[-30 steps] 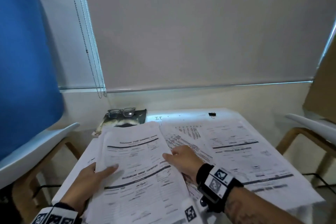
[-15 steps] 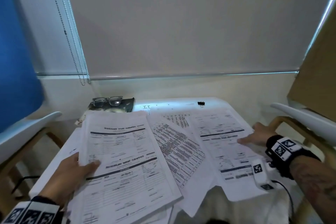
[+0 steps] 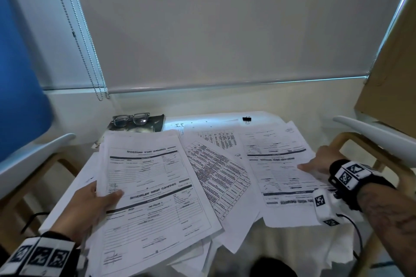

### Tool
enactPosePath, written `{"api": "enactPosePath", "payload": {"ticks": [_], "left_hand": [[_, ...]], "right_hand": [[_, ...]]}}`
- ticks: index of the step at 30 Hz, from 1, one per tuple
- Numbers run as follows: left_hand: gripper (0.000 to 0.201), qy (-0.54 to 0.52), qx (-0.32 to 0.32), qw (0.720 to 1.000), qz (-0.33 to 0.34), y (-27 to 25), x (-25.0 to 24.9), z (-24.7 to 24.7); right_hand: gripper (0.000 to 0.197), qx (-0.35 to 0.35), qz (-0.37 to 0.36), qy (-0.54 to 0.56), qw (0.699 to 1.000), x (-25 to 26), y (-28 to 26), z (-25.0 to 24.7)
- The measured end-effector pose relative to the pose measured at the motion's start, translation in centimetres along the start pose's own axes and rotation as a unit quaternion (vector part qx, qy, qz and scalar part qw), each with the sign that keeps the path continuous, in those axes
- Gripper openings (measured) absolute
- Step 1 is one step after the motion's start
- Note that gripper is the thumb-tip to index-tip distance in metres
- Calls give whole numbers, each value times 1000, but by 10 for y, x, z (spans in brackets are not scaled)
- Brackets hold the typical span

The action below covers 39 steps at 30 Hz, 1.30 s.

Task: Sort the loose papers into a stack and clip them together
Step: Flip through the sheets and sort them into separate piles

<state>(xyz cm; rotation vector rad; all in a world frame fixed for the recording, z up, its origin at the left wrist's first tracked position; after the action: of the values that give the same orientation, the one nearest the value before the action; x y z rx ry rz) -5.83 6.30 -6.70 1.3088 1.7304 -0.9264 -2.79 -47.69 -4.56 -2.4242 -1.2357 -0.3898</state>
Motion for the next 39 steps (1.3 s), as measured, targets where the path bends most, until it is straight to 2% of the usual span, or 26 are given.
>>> {"api": "enactPosePath", "payload": {"ticks": [3,5,9,11,13,17,19,22,25,27,29,31,33,36,37,39], "left_hand": [[11,-16,13,1000,-3,-3,-3,1],[12,-29,15,999,-2,-4,-4,1],[18,-37,7,999,-1,2,1,-2],[20,-46,8,999,2,5,4,-2],[24,-63,7,998,8,6,3,-3],[28,-106,6,994,36,3,-12,-4],[29,-135,6,990,46,-2,-24,-2],[32,-164,24,984,69,-11,-40,8],[34,-188,56,977,84,-17,-48,17],[34,-198,85,972,91,-23,-54,22],[31,-182,86,974,100,-32,-61,25],[26,-157,65,980,104,-36,-62,27],[25,-168,53,980,89,-35,-57,28],[42,-230,75,968,62,-34,-59,30],[37,-223,74,968,90,-32,-62,30],[23,-182,25,968,168,-30,-75,24]], "right_hand": [[43,-8,-40,66,997,-1,-2,-3],[32,-50,-83,132,986,0,-6,-10],[19,-122,-164,265,942,5,-14,-35],[15,-104,-175,391,898,14,-22,-44],[10,-49,-183,490,851,31,-37,-45],[14,32,-209,589,780,74,-62,-31],[12,56,-220,608,761,97,-77,-18],[11,73,-220,619,750,125,-102,13],[7,83,-236,601,759,145,-121,47],[11,111,-218,598,763,152,-127,65],[8,162,-185,606,756,154,-130,80],[8,181,-179,613,748,154,-133,90],[12,149,-208,614,747,152,-135,91],[25,70,-279,591,754,157,-143,79],[29,45,-303,586,750,160,-147,72],[36,18,-352,598,720,169,-156,54]]}}
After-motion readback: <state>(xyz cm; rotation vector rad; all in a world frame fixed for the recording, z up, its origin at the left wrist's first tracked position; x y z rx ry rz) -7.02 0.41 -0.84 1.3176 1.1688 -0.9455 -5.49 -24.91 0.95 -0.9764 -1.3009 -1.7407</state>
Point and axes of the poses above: each hand's wrist, its own y-axis towards the middle knuckle, its own z-axis out of the palm, x = y × z, the point moved 3 cm from there along y, towards the middle knuckle, and after that the axes turned 10 degrees about y, right-handed, at the moved point
